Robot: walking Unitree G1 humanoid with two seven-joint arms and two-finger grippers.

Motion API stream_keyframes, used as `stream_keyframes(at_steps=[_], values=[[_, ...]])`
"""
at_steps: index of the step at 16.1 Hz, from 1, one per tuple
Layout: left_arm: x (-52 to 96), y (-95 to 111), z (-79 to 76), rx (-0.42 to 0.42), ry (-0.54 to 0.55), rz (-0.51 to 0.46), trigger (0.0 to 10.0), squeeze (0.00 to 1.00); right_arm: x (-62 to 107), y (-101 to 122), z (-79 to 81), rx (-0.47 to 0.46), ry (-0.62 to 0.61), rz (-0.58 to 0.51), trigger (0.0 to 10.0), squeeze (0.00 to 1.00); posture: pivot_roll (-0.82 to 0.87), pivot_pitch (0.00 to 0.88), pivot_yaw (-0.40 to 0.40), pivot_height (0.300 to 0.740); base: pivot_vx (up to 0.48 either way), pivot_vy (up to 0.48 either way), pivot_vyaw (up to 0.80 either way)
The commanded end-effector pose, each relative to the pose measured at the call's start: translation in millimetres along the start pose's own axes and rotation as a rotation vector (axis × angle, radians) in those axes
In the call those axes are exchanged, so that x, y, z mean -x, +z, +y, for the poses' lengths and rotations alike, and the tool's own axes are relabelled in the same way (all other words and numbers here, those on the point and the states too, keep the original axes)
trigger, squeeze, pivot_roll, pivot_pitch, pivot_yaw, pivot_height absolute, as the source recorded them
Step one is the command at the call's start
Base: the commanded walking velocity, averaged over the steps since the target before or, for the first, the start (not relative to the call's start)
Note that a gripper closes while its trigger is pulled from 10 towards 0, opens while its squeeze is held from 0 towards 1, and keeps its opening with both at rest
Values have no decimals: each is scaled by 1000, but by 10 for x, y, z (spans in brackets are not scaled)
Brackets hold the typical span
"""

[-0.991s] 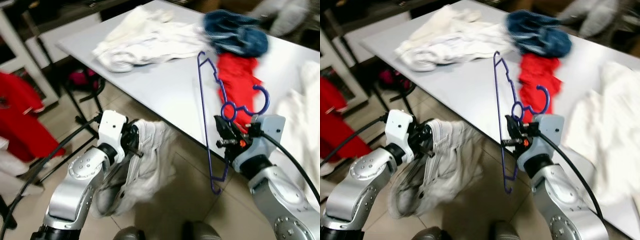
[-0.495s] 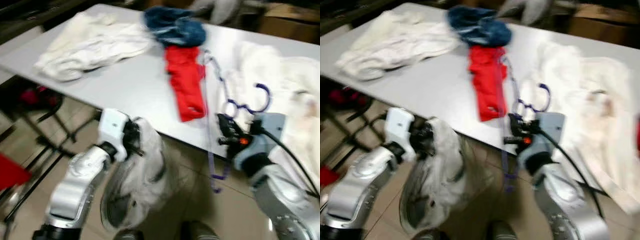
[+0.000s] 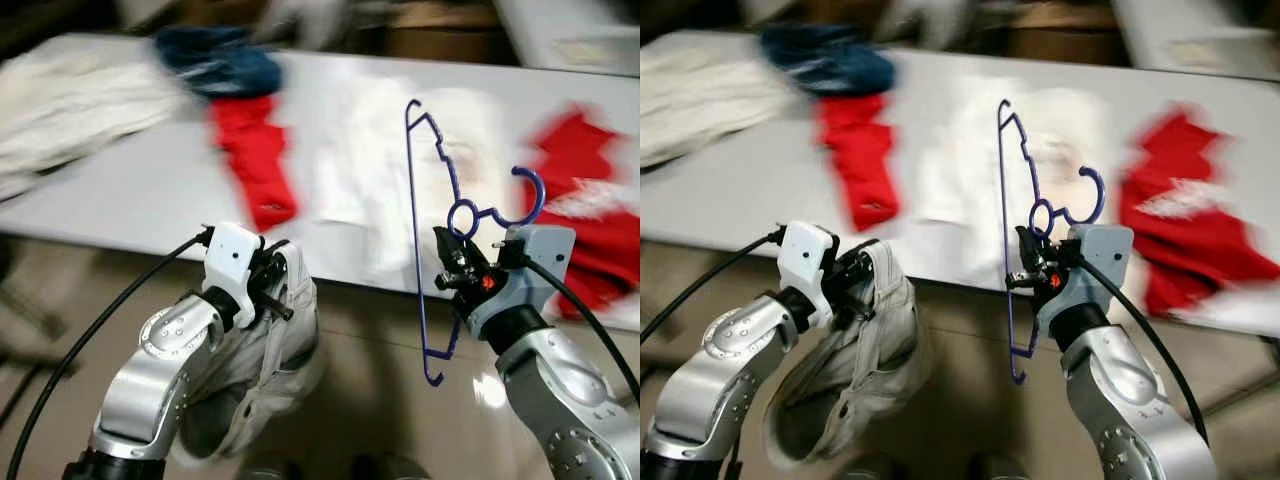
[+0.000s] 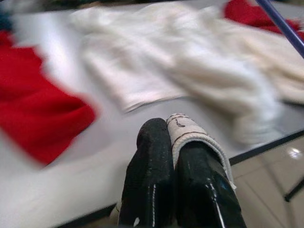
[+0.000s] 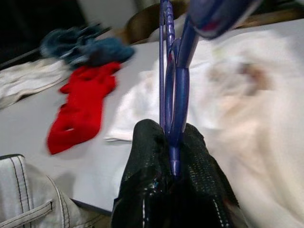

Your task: Hang hanger

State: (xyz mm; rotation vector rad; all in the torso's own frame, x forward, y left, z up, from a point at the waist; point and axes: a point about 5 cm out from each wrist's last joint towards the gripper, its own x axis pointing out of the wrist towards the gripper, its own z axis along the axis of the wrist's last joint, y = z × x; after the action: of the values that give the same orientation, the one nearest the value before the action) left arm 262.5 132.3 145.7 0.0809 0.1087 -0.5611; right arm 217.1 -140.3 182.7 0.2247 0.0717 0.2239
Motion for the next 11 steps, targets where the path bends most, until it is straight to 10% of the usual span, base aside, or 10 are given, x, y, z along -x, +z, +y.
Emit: stream_keyframes(at_steps=[1, 11], values=[[18, 98, 34, -29, 8, -44, 10000, 0, 11, 21, 57, -3, 22, -11, 10000, 0, -1, 71, 77, 740, 0, -259, -613], [-6, 88, 61, 1, 37, -35, 10000, 0, 5, 7, -89, 31, -83, -8, 10000, 0, -2, 70, 70, 740, 0, -50, -245]])
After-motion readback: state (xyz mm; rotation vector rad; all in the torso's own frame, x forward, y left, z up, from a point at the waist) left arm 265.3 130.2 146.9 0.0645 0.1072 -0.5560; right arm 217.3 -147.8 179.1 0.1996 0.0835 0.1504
